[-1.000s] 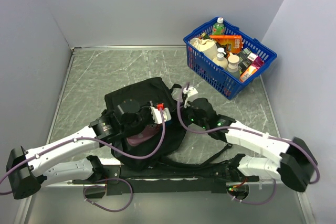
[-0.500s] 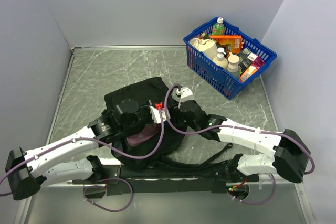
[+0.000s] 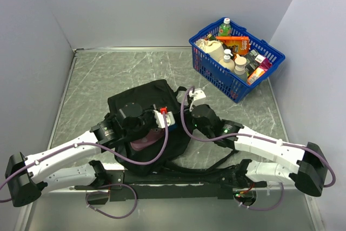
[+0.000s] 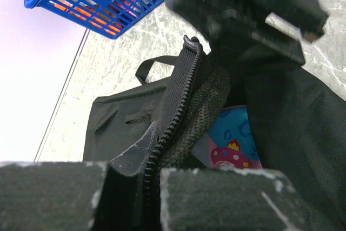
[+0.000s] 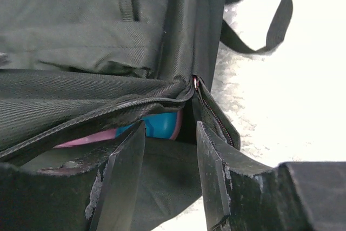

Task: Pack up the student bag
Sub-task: Zip the student bag at the center of the board.

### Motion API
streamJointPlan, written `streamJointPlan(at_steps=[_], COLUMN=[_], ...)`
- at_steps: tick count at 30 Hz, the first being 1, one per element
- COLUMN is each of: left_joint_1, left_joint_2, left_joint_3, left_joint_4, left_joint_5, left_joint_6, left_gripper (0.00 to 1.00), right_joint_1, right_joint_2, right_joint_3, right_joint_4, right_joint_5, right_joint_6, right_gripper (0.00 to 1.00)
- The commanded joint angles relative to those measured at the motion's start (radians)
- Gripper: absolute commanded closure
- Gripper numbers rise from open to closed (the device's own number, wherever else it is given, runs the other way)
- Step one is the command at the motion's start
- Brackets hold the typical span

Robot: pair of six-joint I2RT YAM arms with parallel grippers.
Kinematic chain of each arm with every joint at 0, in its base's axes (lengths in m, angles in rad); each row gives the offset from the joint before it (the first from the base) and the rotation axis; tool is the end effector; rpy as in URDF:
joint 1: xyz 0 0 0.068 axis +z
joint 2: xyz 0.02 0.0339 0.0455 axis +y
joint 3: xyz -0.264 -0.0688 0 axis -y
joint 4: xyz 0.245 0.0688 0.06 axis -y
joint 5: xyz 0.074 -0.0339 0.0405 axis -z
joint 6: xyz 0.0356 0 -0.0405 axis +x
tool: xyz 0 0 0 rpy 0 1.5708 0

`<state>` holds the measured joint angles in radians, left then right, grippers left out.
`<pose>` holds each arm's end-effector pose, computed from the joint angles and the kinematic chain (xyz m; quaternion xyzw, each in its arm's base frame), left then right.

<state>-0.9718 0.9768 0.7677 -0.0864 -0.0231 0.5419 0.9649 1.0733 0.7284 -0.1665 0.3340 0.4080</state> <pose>0.1299 -0.1888 0.3082 0.5467 0.5888 -0.1179 0.5835 0.1456 0.1896 0.2665 -0.1531 0.8413 0.2048 0.4763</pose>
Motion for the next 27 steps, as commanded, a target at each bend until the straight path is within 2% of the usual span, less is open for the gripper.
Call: streamJointPlan(at_steps=[1,13,22,27], left_joint_1=[0.004,0.013,0.019,0.024], left_joint_2=[-0.038,-0.049,-0.058,-0.059], left_joint_3=[0.012,0.001,-0.013,-0.010], left_joint_4=[0.079,0.076,0.071,0.070], left_joint_5=[0.014,0.038,0.060,0.061], left_joint_6=[-0.005,-0.020,-0.042,-0.043], left_gripper=[0.99,0.99,0.98,0.98], right_joint_1=[0.008,-0.011,-0.011,-0.012], right_joint_2=[0.060,0.096,0.062,0.125], right_joint_3=[0.035,0.051,0.031,0.055], right_joint_4=[-0.004,0.039,0.090,0.061], right_joint_5=[0.040,0.096,0.117,0.122], right_joint_6=[0.014,-0.087,-0.155,-0.181], right_gripper=[0.51,0.55,0.56,0.58])
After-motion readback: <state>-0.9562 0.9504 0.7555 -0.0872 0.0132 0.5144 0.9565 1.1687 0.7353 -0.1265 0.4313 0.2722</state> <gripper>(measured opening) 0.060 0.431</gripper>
